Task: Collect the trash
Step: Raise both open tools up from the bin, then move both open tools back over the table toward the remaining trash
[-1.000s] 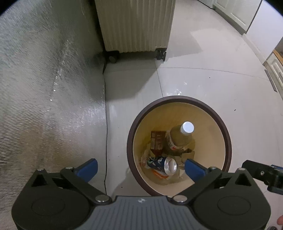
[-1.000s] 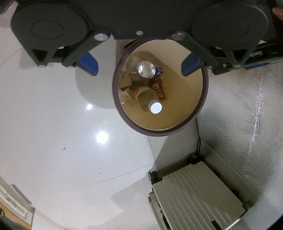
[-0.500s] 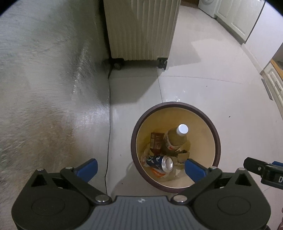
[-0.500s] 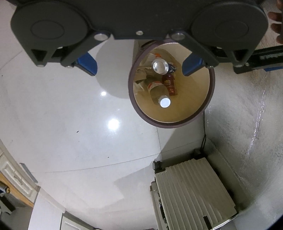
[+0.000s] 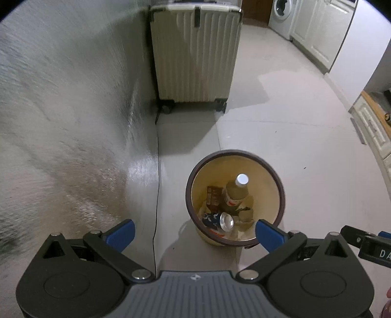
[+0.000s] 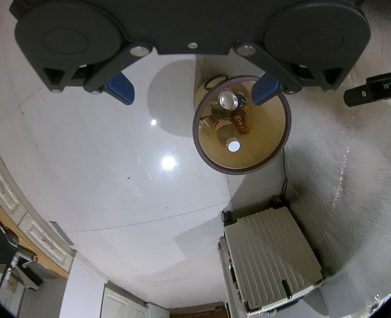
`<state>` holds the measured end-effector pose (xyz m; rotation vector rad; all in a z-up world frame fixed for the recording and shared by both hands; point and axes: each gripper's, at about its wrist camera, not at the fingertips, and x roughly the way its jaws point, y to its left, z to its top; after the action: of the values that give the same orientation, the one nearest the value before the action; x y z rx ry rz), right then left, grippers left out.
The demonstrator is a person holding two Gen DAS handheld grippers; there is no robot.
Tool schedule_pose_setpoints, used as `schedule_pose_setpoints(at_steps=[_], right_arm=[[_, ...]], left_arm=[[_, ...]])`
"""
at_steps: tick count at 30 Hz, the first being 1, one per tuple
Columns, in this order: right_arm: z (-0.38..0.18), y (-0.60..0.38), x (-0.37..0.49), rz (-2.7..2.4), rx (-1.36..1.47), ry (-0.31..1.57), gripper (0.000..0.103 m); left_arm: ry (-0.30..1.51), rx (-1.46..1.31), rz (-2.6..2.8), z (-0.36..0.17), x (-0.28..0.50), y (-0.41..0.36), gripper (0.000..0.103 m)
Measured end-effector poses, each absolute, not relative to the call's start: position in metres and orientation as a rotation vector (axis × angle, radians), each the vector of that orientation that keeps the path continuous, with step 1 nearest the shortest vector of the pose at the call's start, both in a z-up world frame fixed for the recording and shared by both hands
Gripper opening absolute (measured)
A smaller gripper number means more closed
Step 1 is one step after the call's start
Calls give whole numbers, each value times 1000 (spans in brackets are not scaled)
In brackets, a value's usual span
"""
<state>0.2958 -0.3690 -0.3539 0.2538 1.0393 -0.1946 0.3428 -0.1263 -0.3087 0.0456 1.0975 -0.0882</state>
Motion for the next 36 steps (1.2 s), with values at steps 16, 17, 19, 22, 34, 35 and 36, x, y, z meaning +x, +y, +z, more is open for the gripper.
schedule_pose_setpoints(at_steps=[16,17,19,22,34,35,36], right_arm=[[-216,-366,219,-212,177,789,103],[-209,-366,215,-208,174,773,103],[-193,-364,207,-204,174,740,103],[-170,-359,198,-192,166,694,103],[-87,-321,181,-129,141,523,103],[-82,-318,181,-123,139,510,103],[-76,-314,180,-118,137,499,103]], left_arm=[[884,30,-123,-181,261,-121,103],[866,30,-122,-172,257,-120,103],[830,29,-118,-155,249,-117,103],[779,31,-118,-129,236,-113,103],[583,37,-73,-35,194,-76,103],[569,39,-66,-27,192,-72,103],[554,41,-59,-20,190,-67,103]])
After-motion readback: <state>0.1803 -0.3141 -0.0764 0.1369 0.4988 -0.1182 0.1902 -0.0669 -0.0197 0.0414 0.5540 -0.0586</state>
